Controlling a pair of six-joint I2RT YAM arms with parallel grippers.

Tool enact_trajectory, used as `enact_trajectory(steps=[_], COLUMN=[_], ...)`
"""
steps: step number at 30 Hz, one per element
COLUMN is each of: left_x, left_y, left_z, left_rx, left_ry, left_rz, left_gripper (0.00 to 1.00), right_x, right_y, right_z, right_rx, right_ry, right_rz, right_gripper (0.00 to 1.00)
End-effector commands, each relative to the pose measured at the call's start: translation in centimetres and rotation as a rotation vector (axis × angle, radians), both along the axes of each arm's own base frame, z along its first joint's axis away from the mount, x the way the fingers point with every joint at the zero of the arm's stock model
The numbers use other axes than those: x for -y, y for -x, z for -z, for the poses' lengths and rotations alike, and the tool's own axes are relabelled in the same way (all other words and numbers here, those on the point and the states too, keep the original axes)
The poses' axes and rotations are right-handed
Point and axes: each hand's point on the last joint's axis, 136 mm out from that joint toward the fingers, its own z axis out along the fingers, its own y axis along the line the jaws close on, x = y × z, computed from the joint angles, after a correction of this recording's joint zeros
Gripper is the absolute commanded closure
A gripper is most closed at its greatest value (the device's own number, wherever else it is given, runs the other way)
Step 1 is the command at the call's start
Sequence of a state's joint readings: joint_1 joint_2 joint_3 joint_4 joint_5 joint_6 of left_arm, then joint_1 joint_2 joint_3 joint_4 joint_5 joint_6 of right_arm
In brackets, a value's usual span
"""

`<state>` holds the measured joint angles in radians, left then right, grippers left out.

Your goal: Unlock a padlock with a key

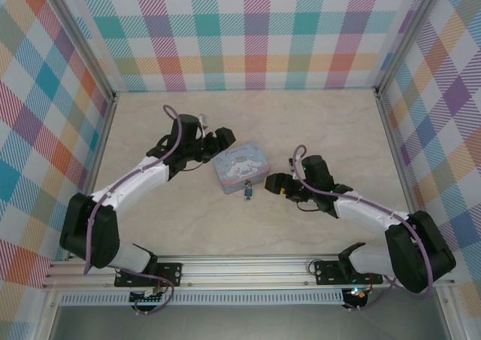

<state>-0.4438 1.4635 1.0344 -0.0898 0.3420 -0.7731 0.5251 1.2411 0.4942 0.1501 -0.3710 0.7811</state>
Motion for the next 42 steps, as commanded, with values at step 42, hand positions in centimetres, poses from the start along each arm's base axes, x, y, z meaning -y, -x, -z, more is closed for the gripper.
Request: enact_trajectory(steps=[42], left_x=[3.2], left_y=[-1.9], left_z=[7.2], left_rx=[-0.161], left_ry=[-0.025], left_rz=[0.123], left_gripper=[0.20], right_x=[-5.0], right_y=[-0.1], right_z=[6.4], right_rx=[-0.050], right_ry=[-0.016], right_rz=[0.026], right_gripper=[0.57])
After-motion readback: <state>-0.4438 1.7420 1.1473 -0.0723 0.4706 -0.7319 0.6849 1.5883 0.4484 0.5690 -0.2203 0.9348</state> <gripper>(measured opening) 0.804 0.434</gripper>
